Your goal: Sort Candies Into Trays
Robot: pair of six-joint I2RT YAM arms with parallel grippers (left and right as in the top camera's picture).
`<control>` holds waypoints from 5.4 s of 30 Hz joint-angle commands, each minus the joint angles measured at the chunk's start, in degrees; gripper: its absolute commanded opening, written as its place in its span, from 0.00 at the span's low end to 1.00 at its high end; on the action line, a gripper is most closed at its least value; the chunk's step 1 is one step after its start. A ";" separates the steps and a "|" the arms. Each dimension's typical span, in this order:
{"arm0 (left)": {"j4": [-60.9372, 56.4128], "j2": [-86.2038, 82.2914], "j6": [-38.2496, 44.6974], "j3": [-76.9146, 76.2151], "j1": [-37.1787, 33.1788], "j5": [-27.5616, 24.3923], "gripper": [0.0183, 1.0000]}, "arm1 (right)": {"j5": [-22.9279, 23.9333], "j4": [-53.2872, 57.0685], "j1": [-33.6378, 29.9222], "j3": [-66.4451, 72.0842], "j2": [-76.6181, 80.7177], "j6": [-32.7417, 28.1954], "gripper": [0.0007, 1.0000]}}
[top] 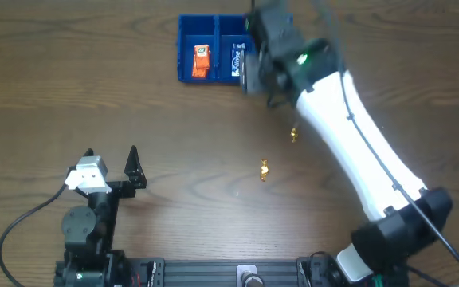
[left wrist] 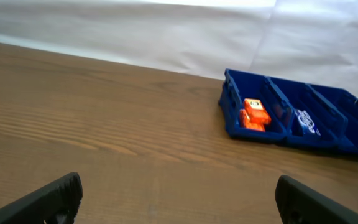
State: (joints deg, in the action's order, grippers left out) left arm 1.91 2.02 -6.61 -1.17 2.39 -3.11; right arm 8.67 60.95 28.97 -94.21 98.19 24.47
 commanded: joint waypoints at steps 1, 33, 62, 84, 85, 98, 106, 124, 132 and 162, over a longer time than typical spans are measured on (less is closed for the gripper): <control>2.43 -0.37 -0.22 0.87 -0.13 0.13 1.00 | -6.75 -5.09 2.32 20.94 -0.85 4.13 0.73; 2.43 -0.37 -0.22 0.87 -0.13 0.13 1.00 | -8.33 -19.98 5.79 38.93 3.10 11.80 0.30; 2.43 -0.37 -0.22 0.87 -0.13 0.13 1.00 | 0.68 -16.41 -13.57 -16.59 22.84 -8.07 0.20; 2.43 -0.37 -0.22 0.87 -0.13 0.13 1.00 | -3.65 -27.63 -12.81 34.47 -6.75 -2.12 0.48; 2.43 -0.37 -0.22 0.87 -0.13 0.13 1.00 | -4.11 -30.36 -12.81 38.03 -6.03 -1.51 0.48; 2.43 -0.37 -0.22 0.87 -0.13 0.13 1.00 | -4.44 -36.50 -12.98 41.66 2.08 -0.24 0.48; 2.43 -0.37 -0.22 0.87 -0.13 0.13 1.00 | -4.31 -37.42 -13.77 41.66 4.00 -0.26 0.30; 2.43 -0.37 -0.22 0.87 -0.13 0.13 1.00 | -0.57 -13.62 -11.76 -14.60 7.61 -11.74 0.16; 2.43 -0.37 -0.22 0.87 -0.13 0.13 1.00 | -3.65 -16.57 -13.00 -19.98 24.98 -11.43 0.17; 2.43 -0.37 -0.22 0.87 -0.13 0.13 1.00 | -9.88 -20.61 -30.60 36.81 -9.44 -15.08 0.70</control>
State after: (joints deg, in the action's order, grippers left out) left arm 1.93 2.09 -6.61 -1.19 2.39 -3.09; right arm 0.69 41.60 -1.39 -58.87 86.80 8.40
